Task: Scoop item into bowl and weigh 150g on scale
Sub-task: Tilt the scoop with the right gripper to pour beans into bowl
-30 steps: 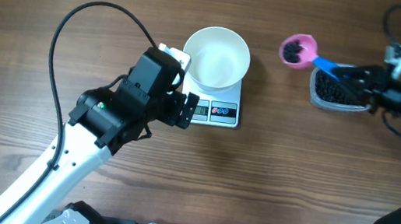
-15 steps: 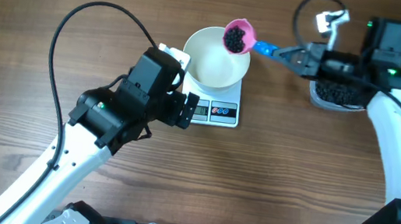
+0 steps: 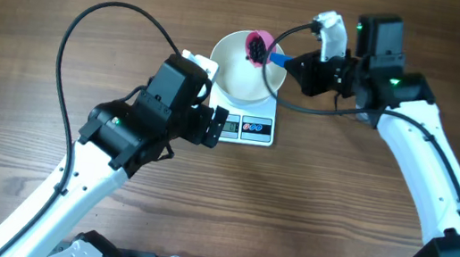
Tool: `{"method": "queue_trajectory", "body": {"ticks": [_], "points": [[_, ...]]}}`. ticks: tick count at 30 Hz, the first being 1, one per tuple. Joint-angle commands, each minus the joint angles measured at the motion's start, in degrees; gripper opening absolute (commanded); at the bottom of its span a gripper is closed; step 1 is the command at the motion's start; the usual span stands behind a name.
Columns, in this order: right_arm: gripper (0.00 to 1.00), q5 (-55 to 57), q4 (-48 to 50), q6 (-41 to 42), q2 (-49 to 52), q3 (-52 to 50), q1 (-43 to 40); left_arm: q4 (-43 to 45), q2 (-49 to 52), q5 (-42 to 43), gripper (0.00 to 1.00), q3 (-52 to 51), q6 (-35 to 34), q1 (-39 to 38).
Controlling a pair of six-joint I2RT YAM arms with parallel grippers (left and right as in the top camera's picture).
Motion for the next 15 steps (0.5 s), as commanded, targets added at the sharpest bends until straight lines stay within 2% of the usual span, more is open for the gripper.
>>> {"method": "queue_trajectory", "body": {"ticks": [1,6,11,15], "points": [[0.04,8.24,1.84,-8.15,0.87,0.04,2.25,0.15,0.13,0.66,1.00,-0.28,1.27,0.22],[0.04,12.26,1.86,-13.79,0.87,0.04,4.13,0.15,0.13,0.66,1.00,-0.28,1.29,0.22],[0.04,12.22,1.09,-21.70,0.87,0.04,4.90,0.15,0.13,0.66,1.00,-0.28,1.27,0.22],[0.04,12.24,1.18,-25.05,0.87,0.04,4.92,0.15,0.13,0.66,1.00,-0.28,1.27,0.20]]}}
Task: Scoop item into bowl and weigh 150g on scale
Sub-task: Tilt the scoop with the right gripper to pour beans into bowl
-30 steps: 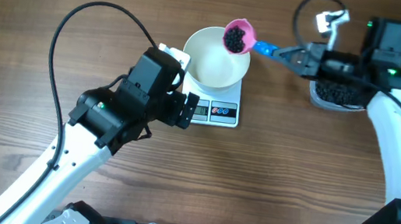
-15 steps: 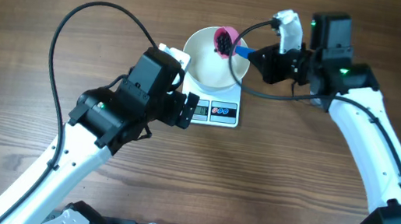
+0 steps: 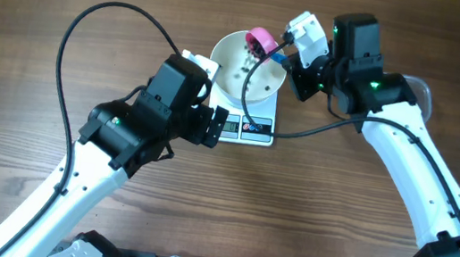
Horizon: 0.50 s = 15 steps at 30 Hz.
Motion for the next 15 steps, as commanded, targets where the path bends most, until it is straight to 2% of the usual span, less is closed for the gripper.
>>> {"method": "queue_trajectory", "body": {"ticks": [1,15], "points": [[0.04,1.20,0.11,-5.97,0.87,0.04,0.28,0.15,0.13,0.66,1.00,-0.28,1.29,0.22],[0.04,6.43,2.32,-7.23,-0.79,0.07,3.17,0.13,0.13,0.66,1.00,-0.28,1.27,0.22]]}}
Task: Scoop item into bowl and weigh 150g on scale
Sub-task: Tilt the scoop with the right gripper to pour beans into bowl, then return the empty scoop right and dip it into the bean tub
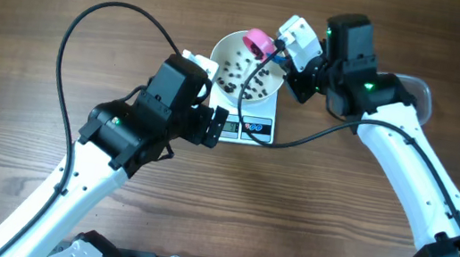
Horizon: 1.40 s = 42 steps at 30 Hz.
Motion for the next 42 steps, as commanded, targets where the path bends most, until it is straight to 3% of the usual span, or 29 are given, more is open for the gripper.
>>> {"method": "queue_trajectory", "body": {"ticks": [1,10,17,21,26,33,42], "points": [[0.04,4.94,2.27,-1.18,-0.96,0.07,1.22,0.15,0.13,0.66,1.00,-0.28,1.05,0.22],[0.04,7.10,-0.59,-1.14,-1.18,0.07,1.27,0.15,0.13,0.66,1.00,-0.28,1.07,0.22],[0.04,3.15,1.95,14.95,-4.17,0.09,0.79,0.15,0.13,0.66,1.00,-0.28,1.07,0.22],[0.04,-0.55,2.80,17.18,-7.48,0.09,-1.81,0.15,0.13,0.66,1.00,-0.28,1.05,0.22],[0.04,-1.01,2.47,22.01,-12.09,0.09,-8.96,0.13,0.13,0.66,1.00,-0.28,1.05,0.22],[0.04,-1.86,-2.14,21.81,-16.52,0.07,-24.72,0.13,0.13,0.66,1.00,-0.28,1.07,0.22],[0.04,15.96,-20.28,21.18,-10.84,0.04,-34.99,0.15,0.13,0.66,1.00,-0.28,1.05,0.20]]}}
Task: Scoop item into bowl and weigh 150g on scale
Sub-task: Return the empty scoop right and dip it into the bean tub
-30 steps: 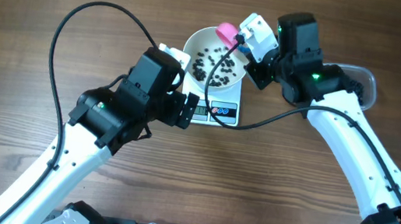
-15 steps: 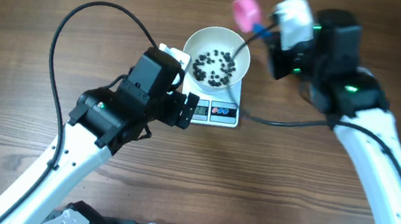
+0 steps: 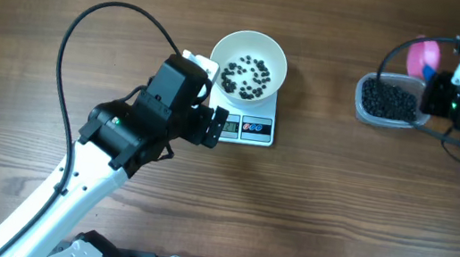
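A white bowl (image 3: 280, 57) stands on the small scale (image 3: 254, 128) at the table's back middle, with dark beans (image 3: 247, 74) scattered over its bottom. At the far right, my right gripper (image 3: 437, 86) is shut on the blue handle of a pink scoop (image 3: 421, 56), which hangs over the back edge of a clear tub of dark beans (image 3: 386, 101). My left gripper (image 3: 216, 127) rests against the scale's left side. From above I cannot make out how its jaws stand.
A black cable (image 3: 100, 29) loops from the left arm over the table's left half. The right arm's cable arcs over the tub. The arm bases sit along the front edge.
My right gripper has moved with the scoop from over the bowl's right rim to the bean tub at the far right. The bowl now shows more beans. The left arm stayed put.
The right gripper first held the loaded scoop over the bare bowl. Then the scoop was tilted at the rim, and a few beans lay in the bowl. Then more beans lay there. Now the scoop is back over the tub, and the left arm has kept by the scale.
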Tool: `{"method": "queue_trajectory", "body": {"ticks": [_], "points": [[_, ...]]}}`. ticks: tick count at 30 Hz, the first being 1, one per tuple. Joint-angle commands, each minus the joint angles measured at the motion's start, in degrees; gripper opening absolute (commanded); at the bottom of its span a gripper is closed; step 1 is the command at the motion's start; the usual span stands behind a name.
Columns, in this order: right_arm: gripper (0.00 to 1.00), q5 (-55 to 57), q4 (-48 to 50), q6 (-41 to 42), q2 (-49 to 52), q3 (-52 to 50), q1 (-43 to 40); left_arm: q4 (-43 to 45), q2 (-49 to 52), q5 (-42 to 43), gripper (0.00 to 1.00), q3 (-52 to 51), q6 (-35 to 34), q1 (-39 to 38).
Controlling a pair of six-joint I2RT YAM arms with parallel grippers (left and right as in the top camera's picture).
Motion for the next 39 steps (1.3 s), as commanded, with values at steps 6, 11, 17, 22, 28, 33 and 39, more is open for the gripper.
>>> {"method": "queue_trajectory", "body": {"ticks": [6,11,17,22,28,33,39], "points": [[0.04,8.28,-4.81,0.87,10.88,0.07,-1.07,0.13,0.13,0.66,1.00,-0.28,0.85,0.22],[0.04,6.25,-4.85,1.11,15.74,0.07,-1.07,0.13,0.13,0.66,1.00,-0.28,0.85,0.22],[0.04,-2.73,-4.79,0.17,17.62,0.07,-1.07,0.11,0.13,0.66,1.00,-0.28,0.87,0.22],[0.04,-9.31,-4.39,-2.03,17.35,0.09,-1.07,0.13,0.13,0.66,1.00,-0.28,0.85,0.20],[0.04,-11.52,-5.33,-2.80,17.35,0.09,-1.07,0.13,0.13,0.66,1.00,-0.28,0.85,0.22],[0.04,-11.54,-7.72,-4.22,17.35,0.09,-1.07,0.13,0.13,0.68,1.00,-0.28,0.87,0.22],[0.04,-14.91,-8.04,-5.14,17.35,0.09,-1.40,0.13,0.13,0.66,1.00,-0.28,0.85,0.20]]}}
